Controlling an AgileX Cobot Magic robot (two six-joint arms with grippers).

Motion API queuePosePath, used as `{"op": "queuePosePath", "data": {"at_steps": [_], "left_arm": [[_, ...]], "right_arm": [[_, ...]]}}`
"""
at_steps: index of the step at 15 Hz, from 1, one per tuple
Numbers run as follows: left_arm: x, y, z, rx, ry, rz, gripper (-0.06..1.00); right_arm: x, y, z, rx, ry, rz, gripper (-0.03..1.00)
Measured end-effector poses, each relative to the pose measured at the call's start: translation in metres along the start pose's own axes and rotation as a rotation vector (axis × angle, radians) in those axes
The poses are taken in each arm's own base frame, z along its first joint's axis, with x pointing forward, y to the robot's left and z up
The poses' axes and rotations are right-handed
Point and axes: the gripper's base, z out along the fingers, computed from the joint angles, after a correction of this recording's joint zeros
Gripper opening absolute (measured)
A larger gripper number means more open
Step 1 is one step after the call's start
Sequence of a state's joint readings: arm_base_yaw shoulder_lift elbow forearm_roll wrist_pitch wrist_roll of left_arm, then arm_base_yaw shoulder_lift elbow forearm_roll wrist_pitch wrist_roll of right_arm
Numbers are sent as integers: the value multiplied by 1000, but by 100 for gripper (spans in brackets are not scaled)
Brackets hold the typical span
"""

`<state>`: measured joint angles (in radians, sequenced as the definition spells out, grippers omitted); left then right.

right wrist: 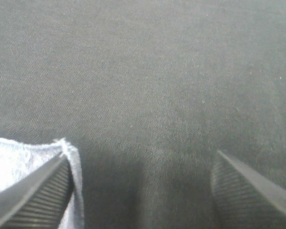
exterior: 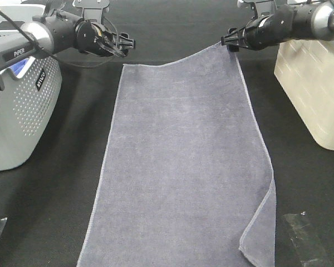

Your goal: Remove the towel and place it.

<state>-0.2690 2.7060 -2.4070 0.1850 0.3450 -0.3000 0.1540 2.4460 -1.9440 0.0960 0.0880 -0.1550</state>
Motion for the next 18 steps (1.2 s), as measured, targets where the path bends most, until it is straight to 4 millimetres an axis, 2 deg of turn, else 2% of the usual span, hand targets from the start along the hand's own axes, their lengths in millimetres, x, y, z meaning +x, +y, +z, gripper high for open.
{"op": "queuePosePath", "data": {"at_steps": [4,7,9,16,17,18], "left_arm": [[-10,0,-9,-7,17,-9,77],[-24,-1,-21,-12,16,-13,78],[-22,-1,-22,-13,50,-33,78],[-16,0,-23,-24,122,-52,78],[-16,0,-23,-24,122,-52,78],[-16,0,-23,-24,122,-53,78]], "right_arm": [[-8,0,-9,-5,17,-1,76],[-9,1,-14,-13,61,-1,86],[-7,1,-15,-17,84,-1,87],[-14,1,-24,-20,108,-11,89],[-15,2,-25,-21,113,-25,87],[-15,6,-26,-23,119,-48,79]]}}
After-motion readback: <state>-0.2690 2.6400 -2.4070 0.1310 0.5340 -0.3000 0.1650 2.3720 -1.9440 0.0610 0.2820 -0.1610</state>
